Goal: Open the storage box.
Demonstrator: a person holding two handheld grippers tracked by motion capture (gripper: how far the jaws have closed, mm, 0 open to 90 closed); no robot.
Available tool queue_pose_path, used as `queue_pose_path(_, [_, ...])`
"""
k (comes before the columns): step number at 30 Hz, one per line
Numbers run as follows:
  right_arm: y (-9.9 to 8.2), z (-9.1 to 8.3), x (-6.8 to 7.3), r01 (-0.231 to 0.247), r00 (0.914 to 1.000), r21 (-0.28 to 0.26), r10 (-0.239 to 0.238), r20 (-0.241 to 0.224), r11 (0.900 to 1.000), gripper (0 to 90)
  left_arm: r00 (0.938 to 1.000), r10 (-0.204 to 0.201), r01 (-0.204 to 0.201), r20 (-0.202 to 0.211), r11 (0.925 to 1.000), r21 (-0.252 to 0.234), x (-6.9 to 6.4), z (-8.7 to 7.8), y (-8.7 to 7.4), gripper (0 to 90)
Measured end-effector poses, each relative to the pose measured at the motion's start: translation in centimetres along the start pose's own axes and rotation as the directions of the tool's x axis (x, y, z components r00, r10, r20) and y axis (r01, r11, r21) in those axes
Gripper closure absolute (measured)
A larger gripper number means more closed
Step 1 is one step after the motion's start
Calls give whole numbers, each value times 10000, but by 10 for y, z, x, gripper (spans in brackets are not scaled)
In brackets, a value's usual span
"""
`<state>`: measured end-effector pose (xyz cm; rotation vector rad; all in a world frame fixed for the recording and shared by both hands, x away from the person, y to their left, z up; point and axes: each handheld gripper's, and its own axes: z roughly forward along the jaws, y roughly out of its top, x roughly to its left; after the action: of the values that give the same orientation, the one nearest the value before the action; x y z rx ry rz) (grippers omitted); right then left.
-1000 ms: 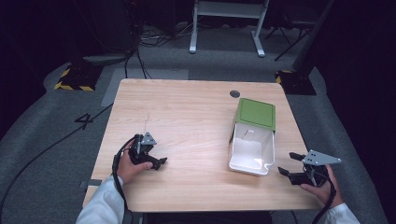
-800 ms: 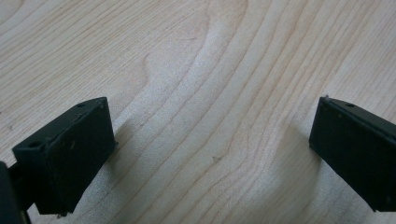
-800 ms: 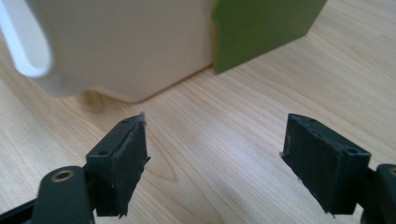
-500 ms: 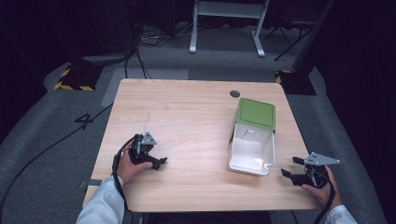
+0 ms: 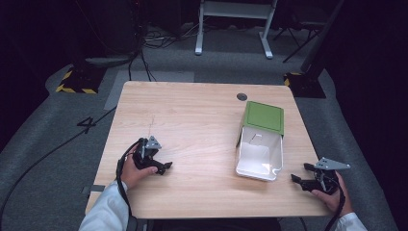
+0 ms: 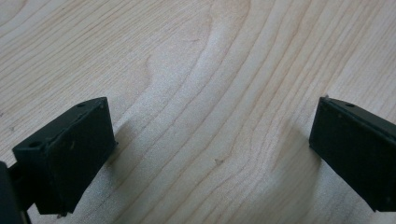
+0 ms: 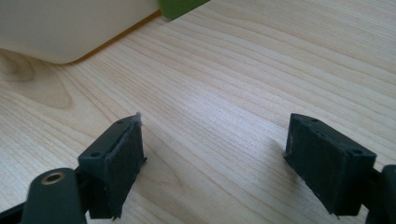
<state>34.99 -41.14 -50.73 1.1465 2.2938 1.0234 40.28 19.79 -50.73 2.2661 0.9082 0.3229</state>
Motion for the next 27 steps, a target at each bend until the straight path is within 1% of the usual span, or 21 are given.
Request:
queue_pose_path(18, [0,0,0,-41,10000,-13,41,17,10000,196,10000,35,-35,-29,10000,-2,0,-1,-1,2])
queue_pose_path(20, [0,0,0,-55,10000,-21,55,22,10000,197,10000,-17,17,-21,10000,-13,-1,-1,-1,2])
queue_pose_path(27, [0,0,0,-86,9999,-20,86,82,10000,197,10000,56,-56,-14,10000,-1,0,-1,-1,2])
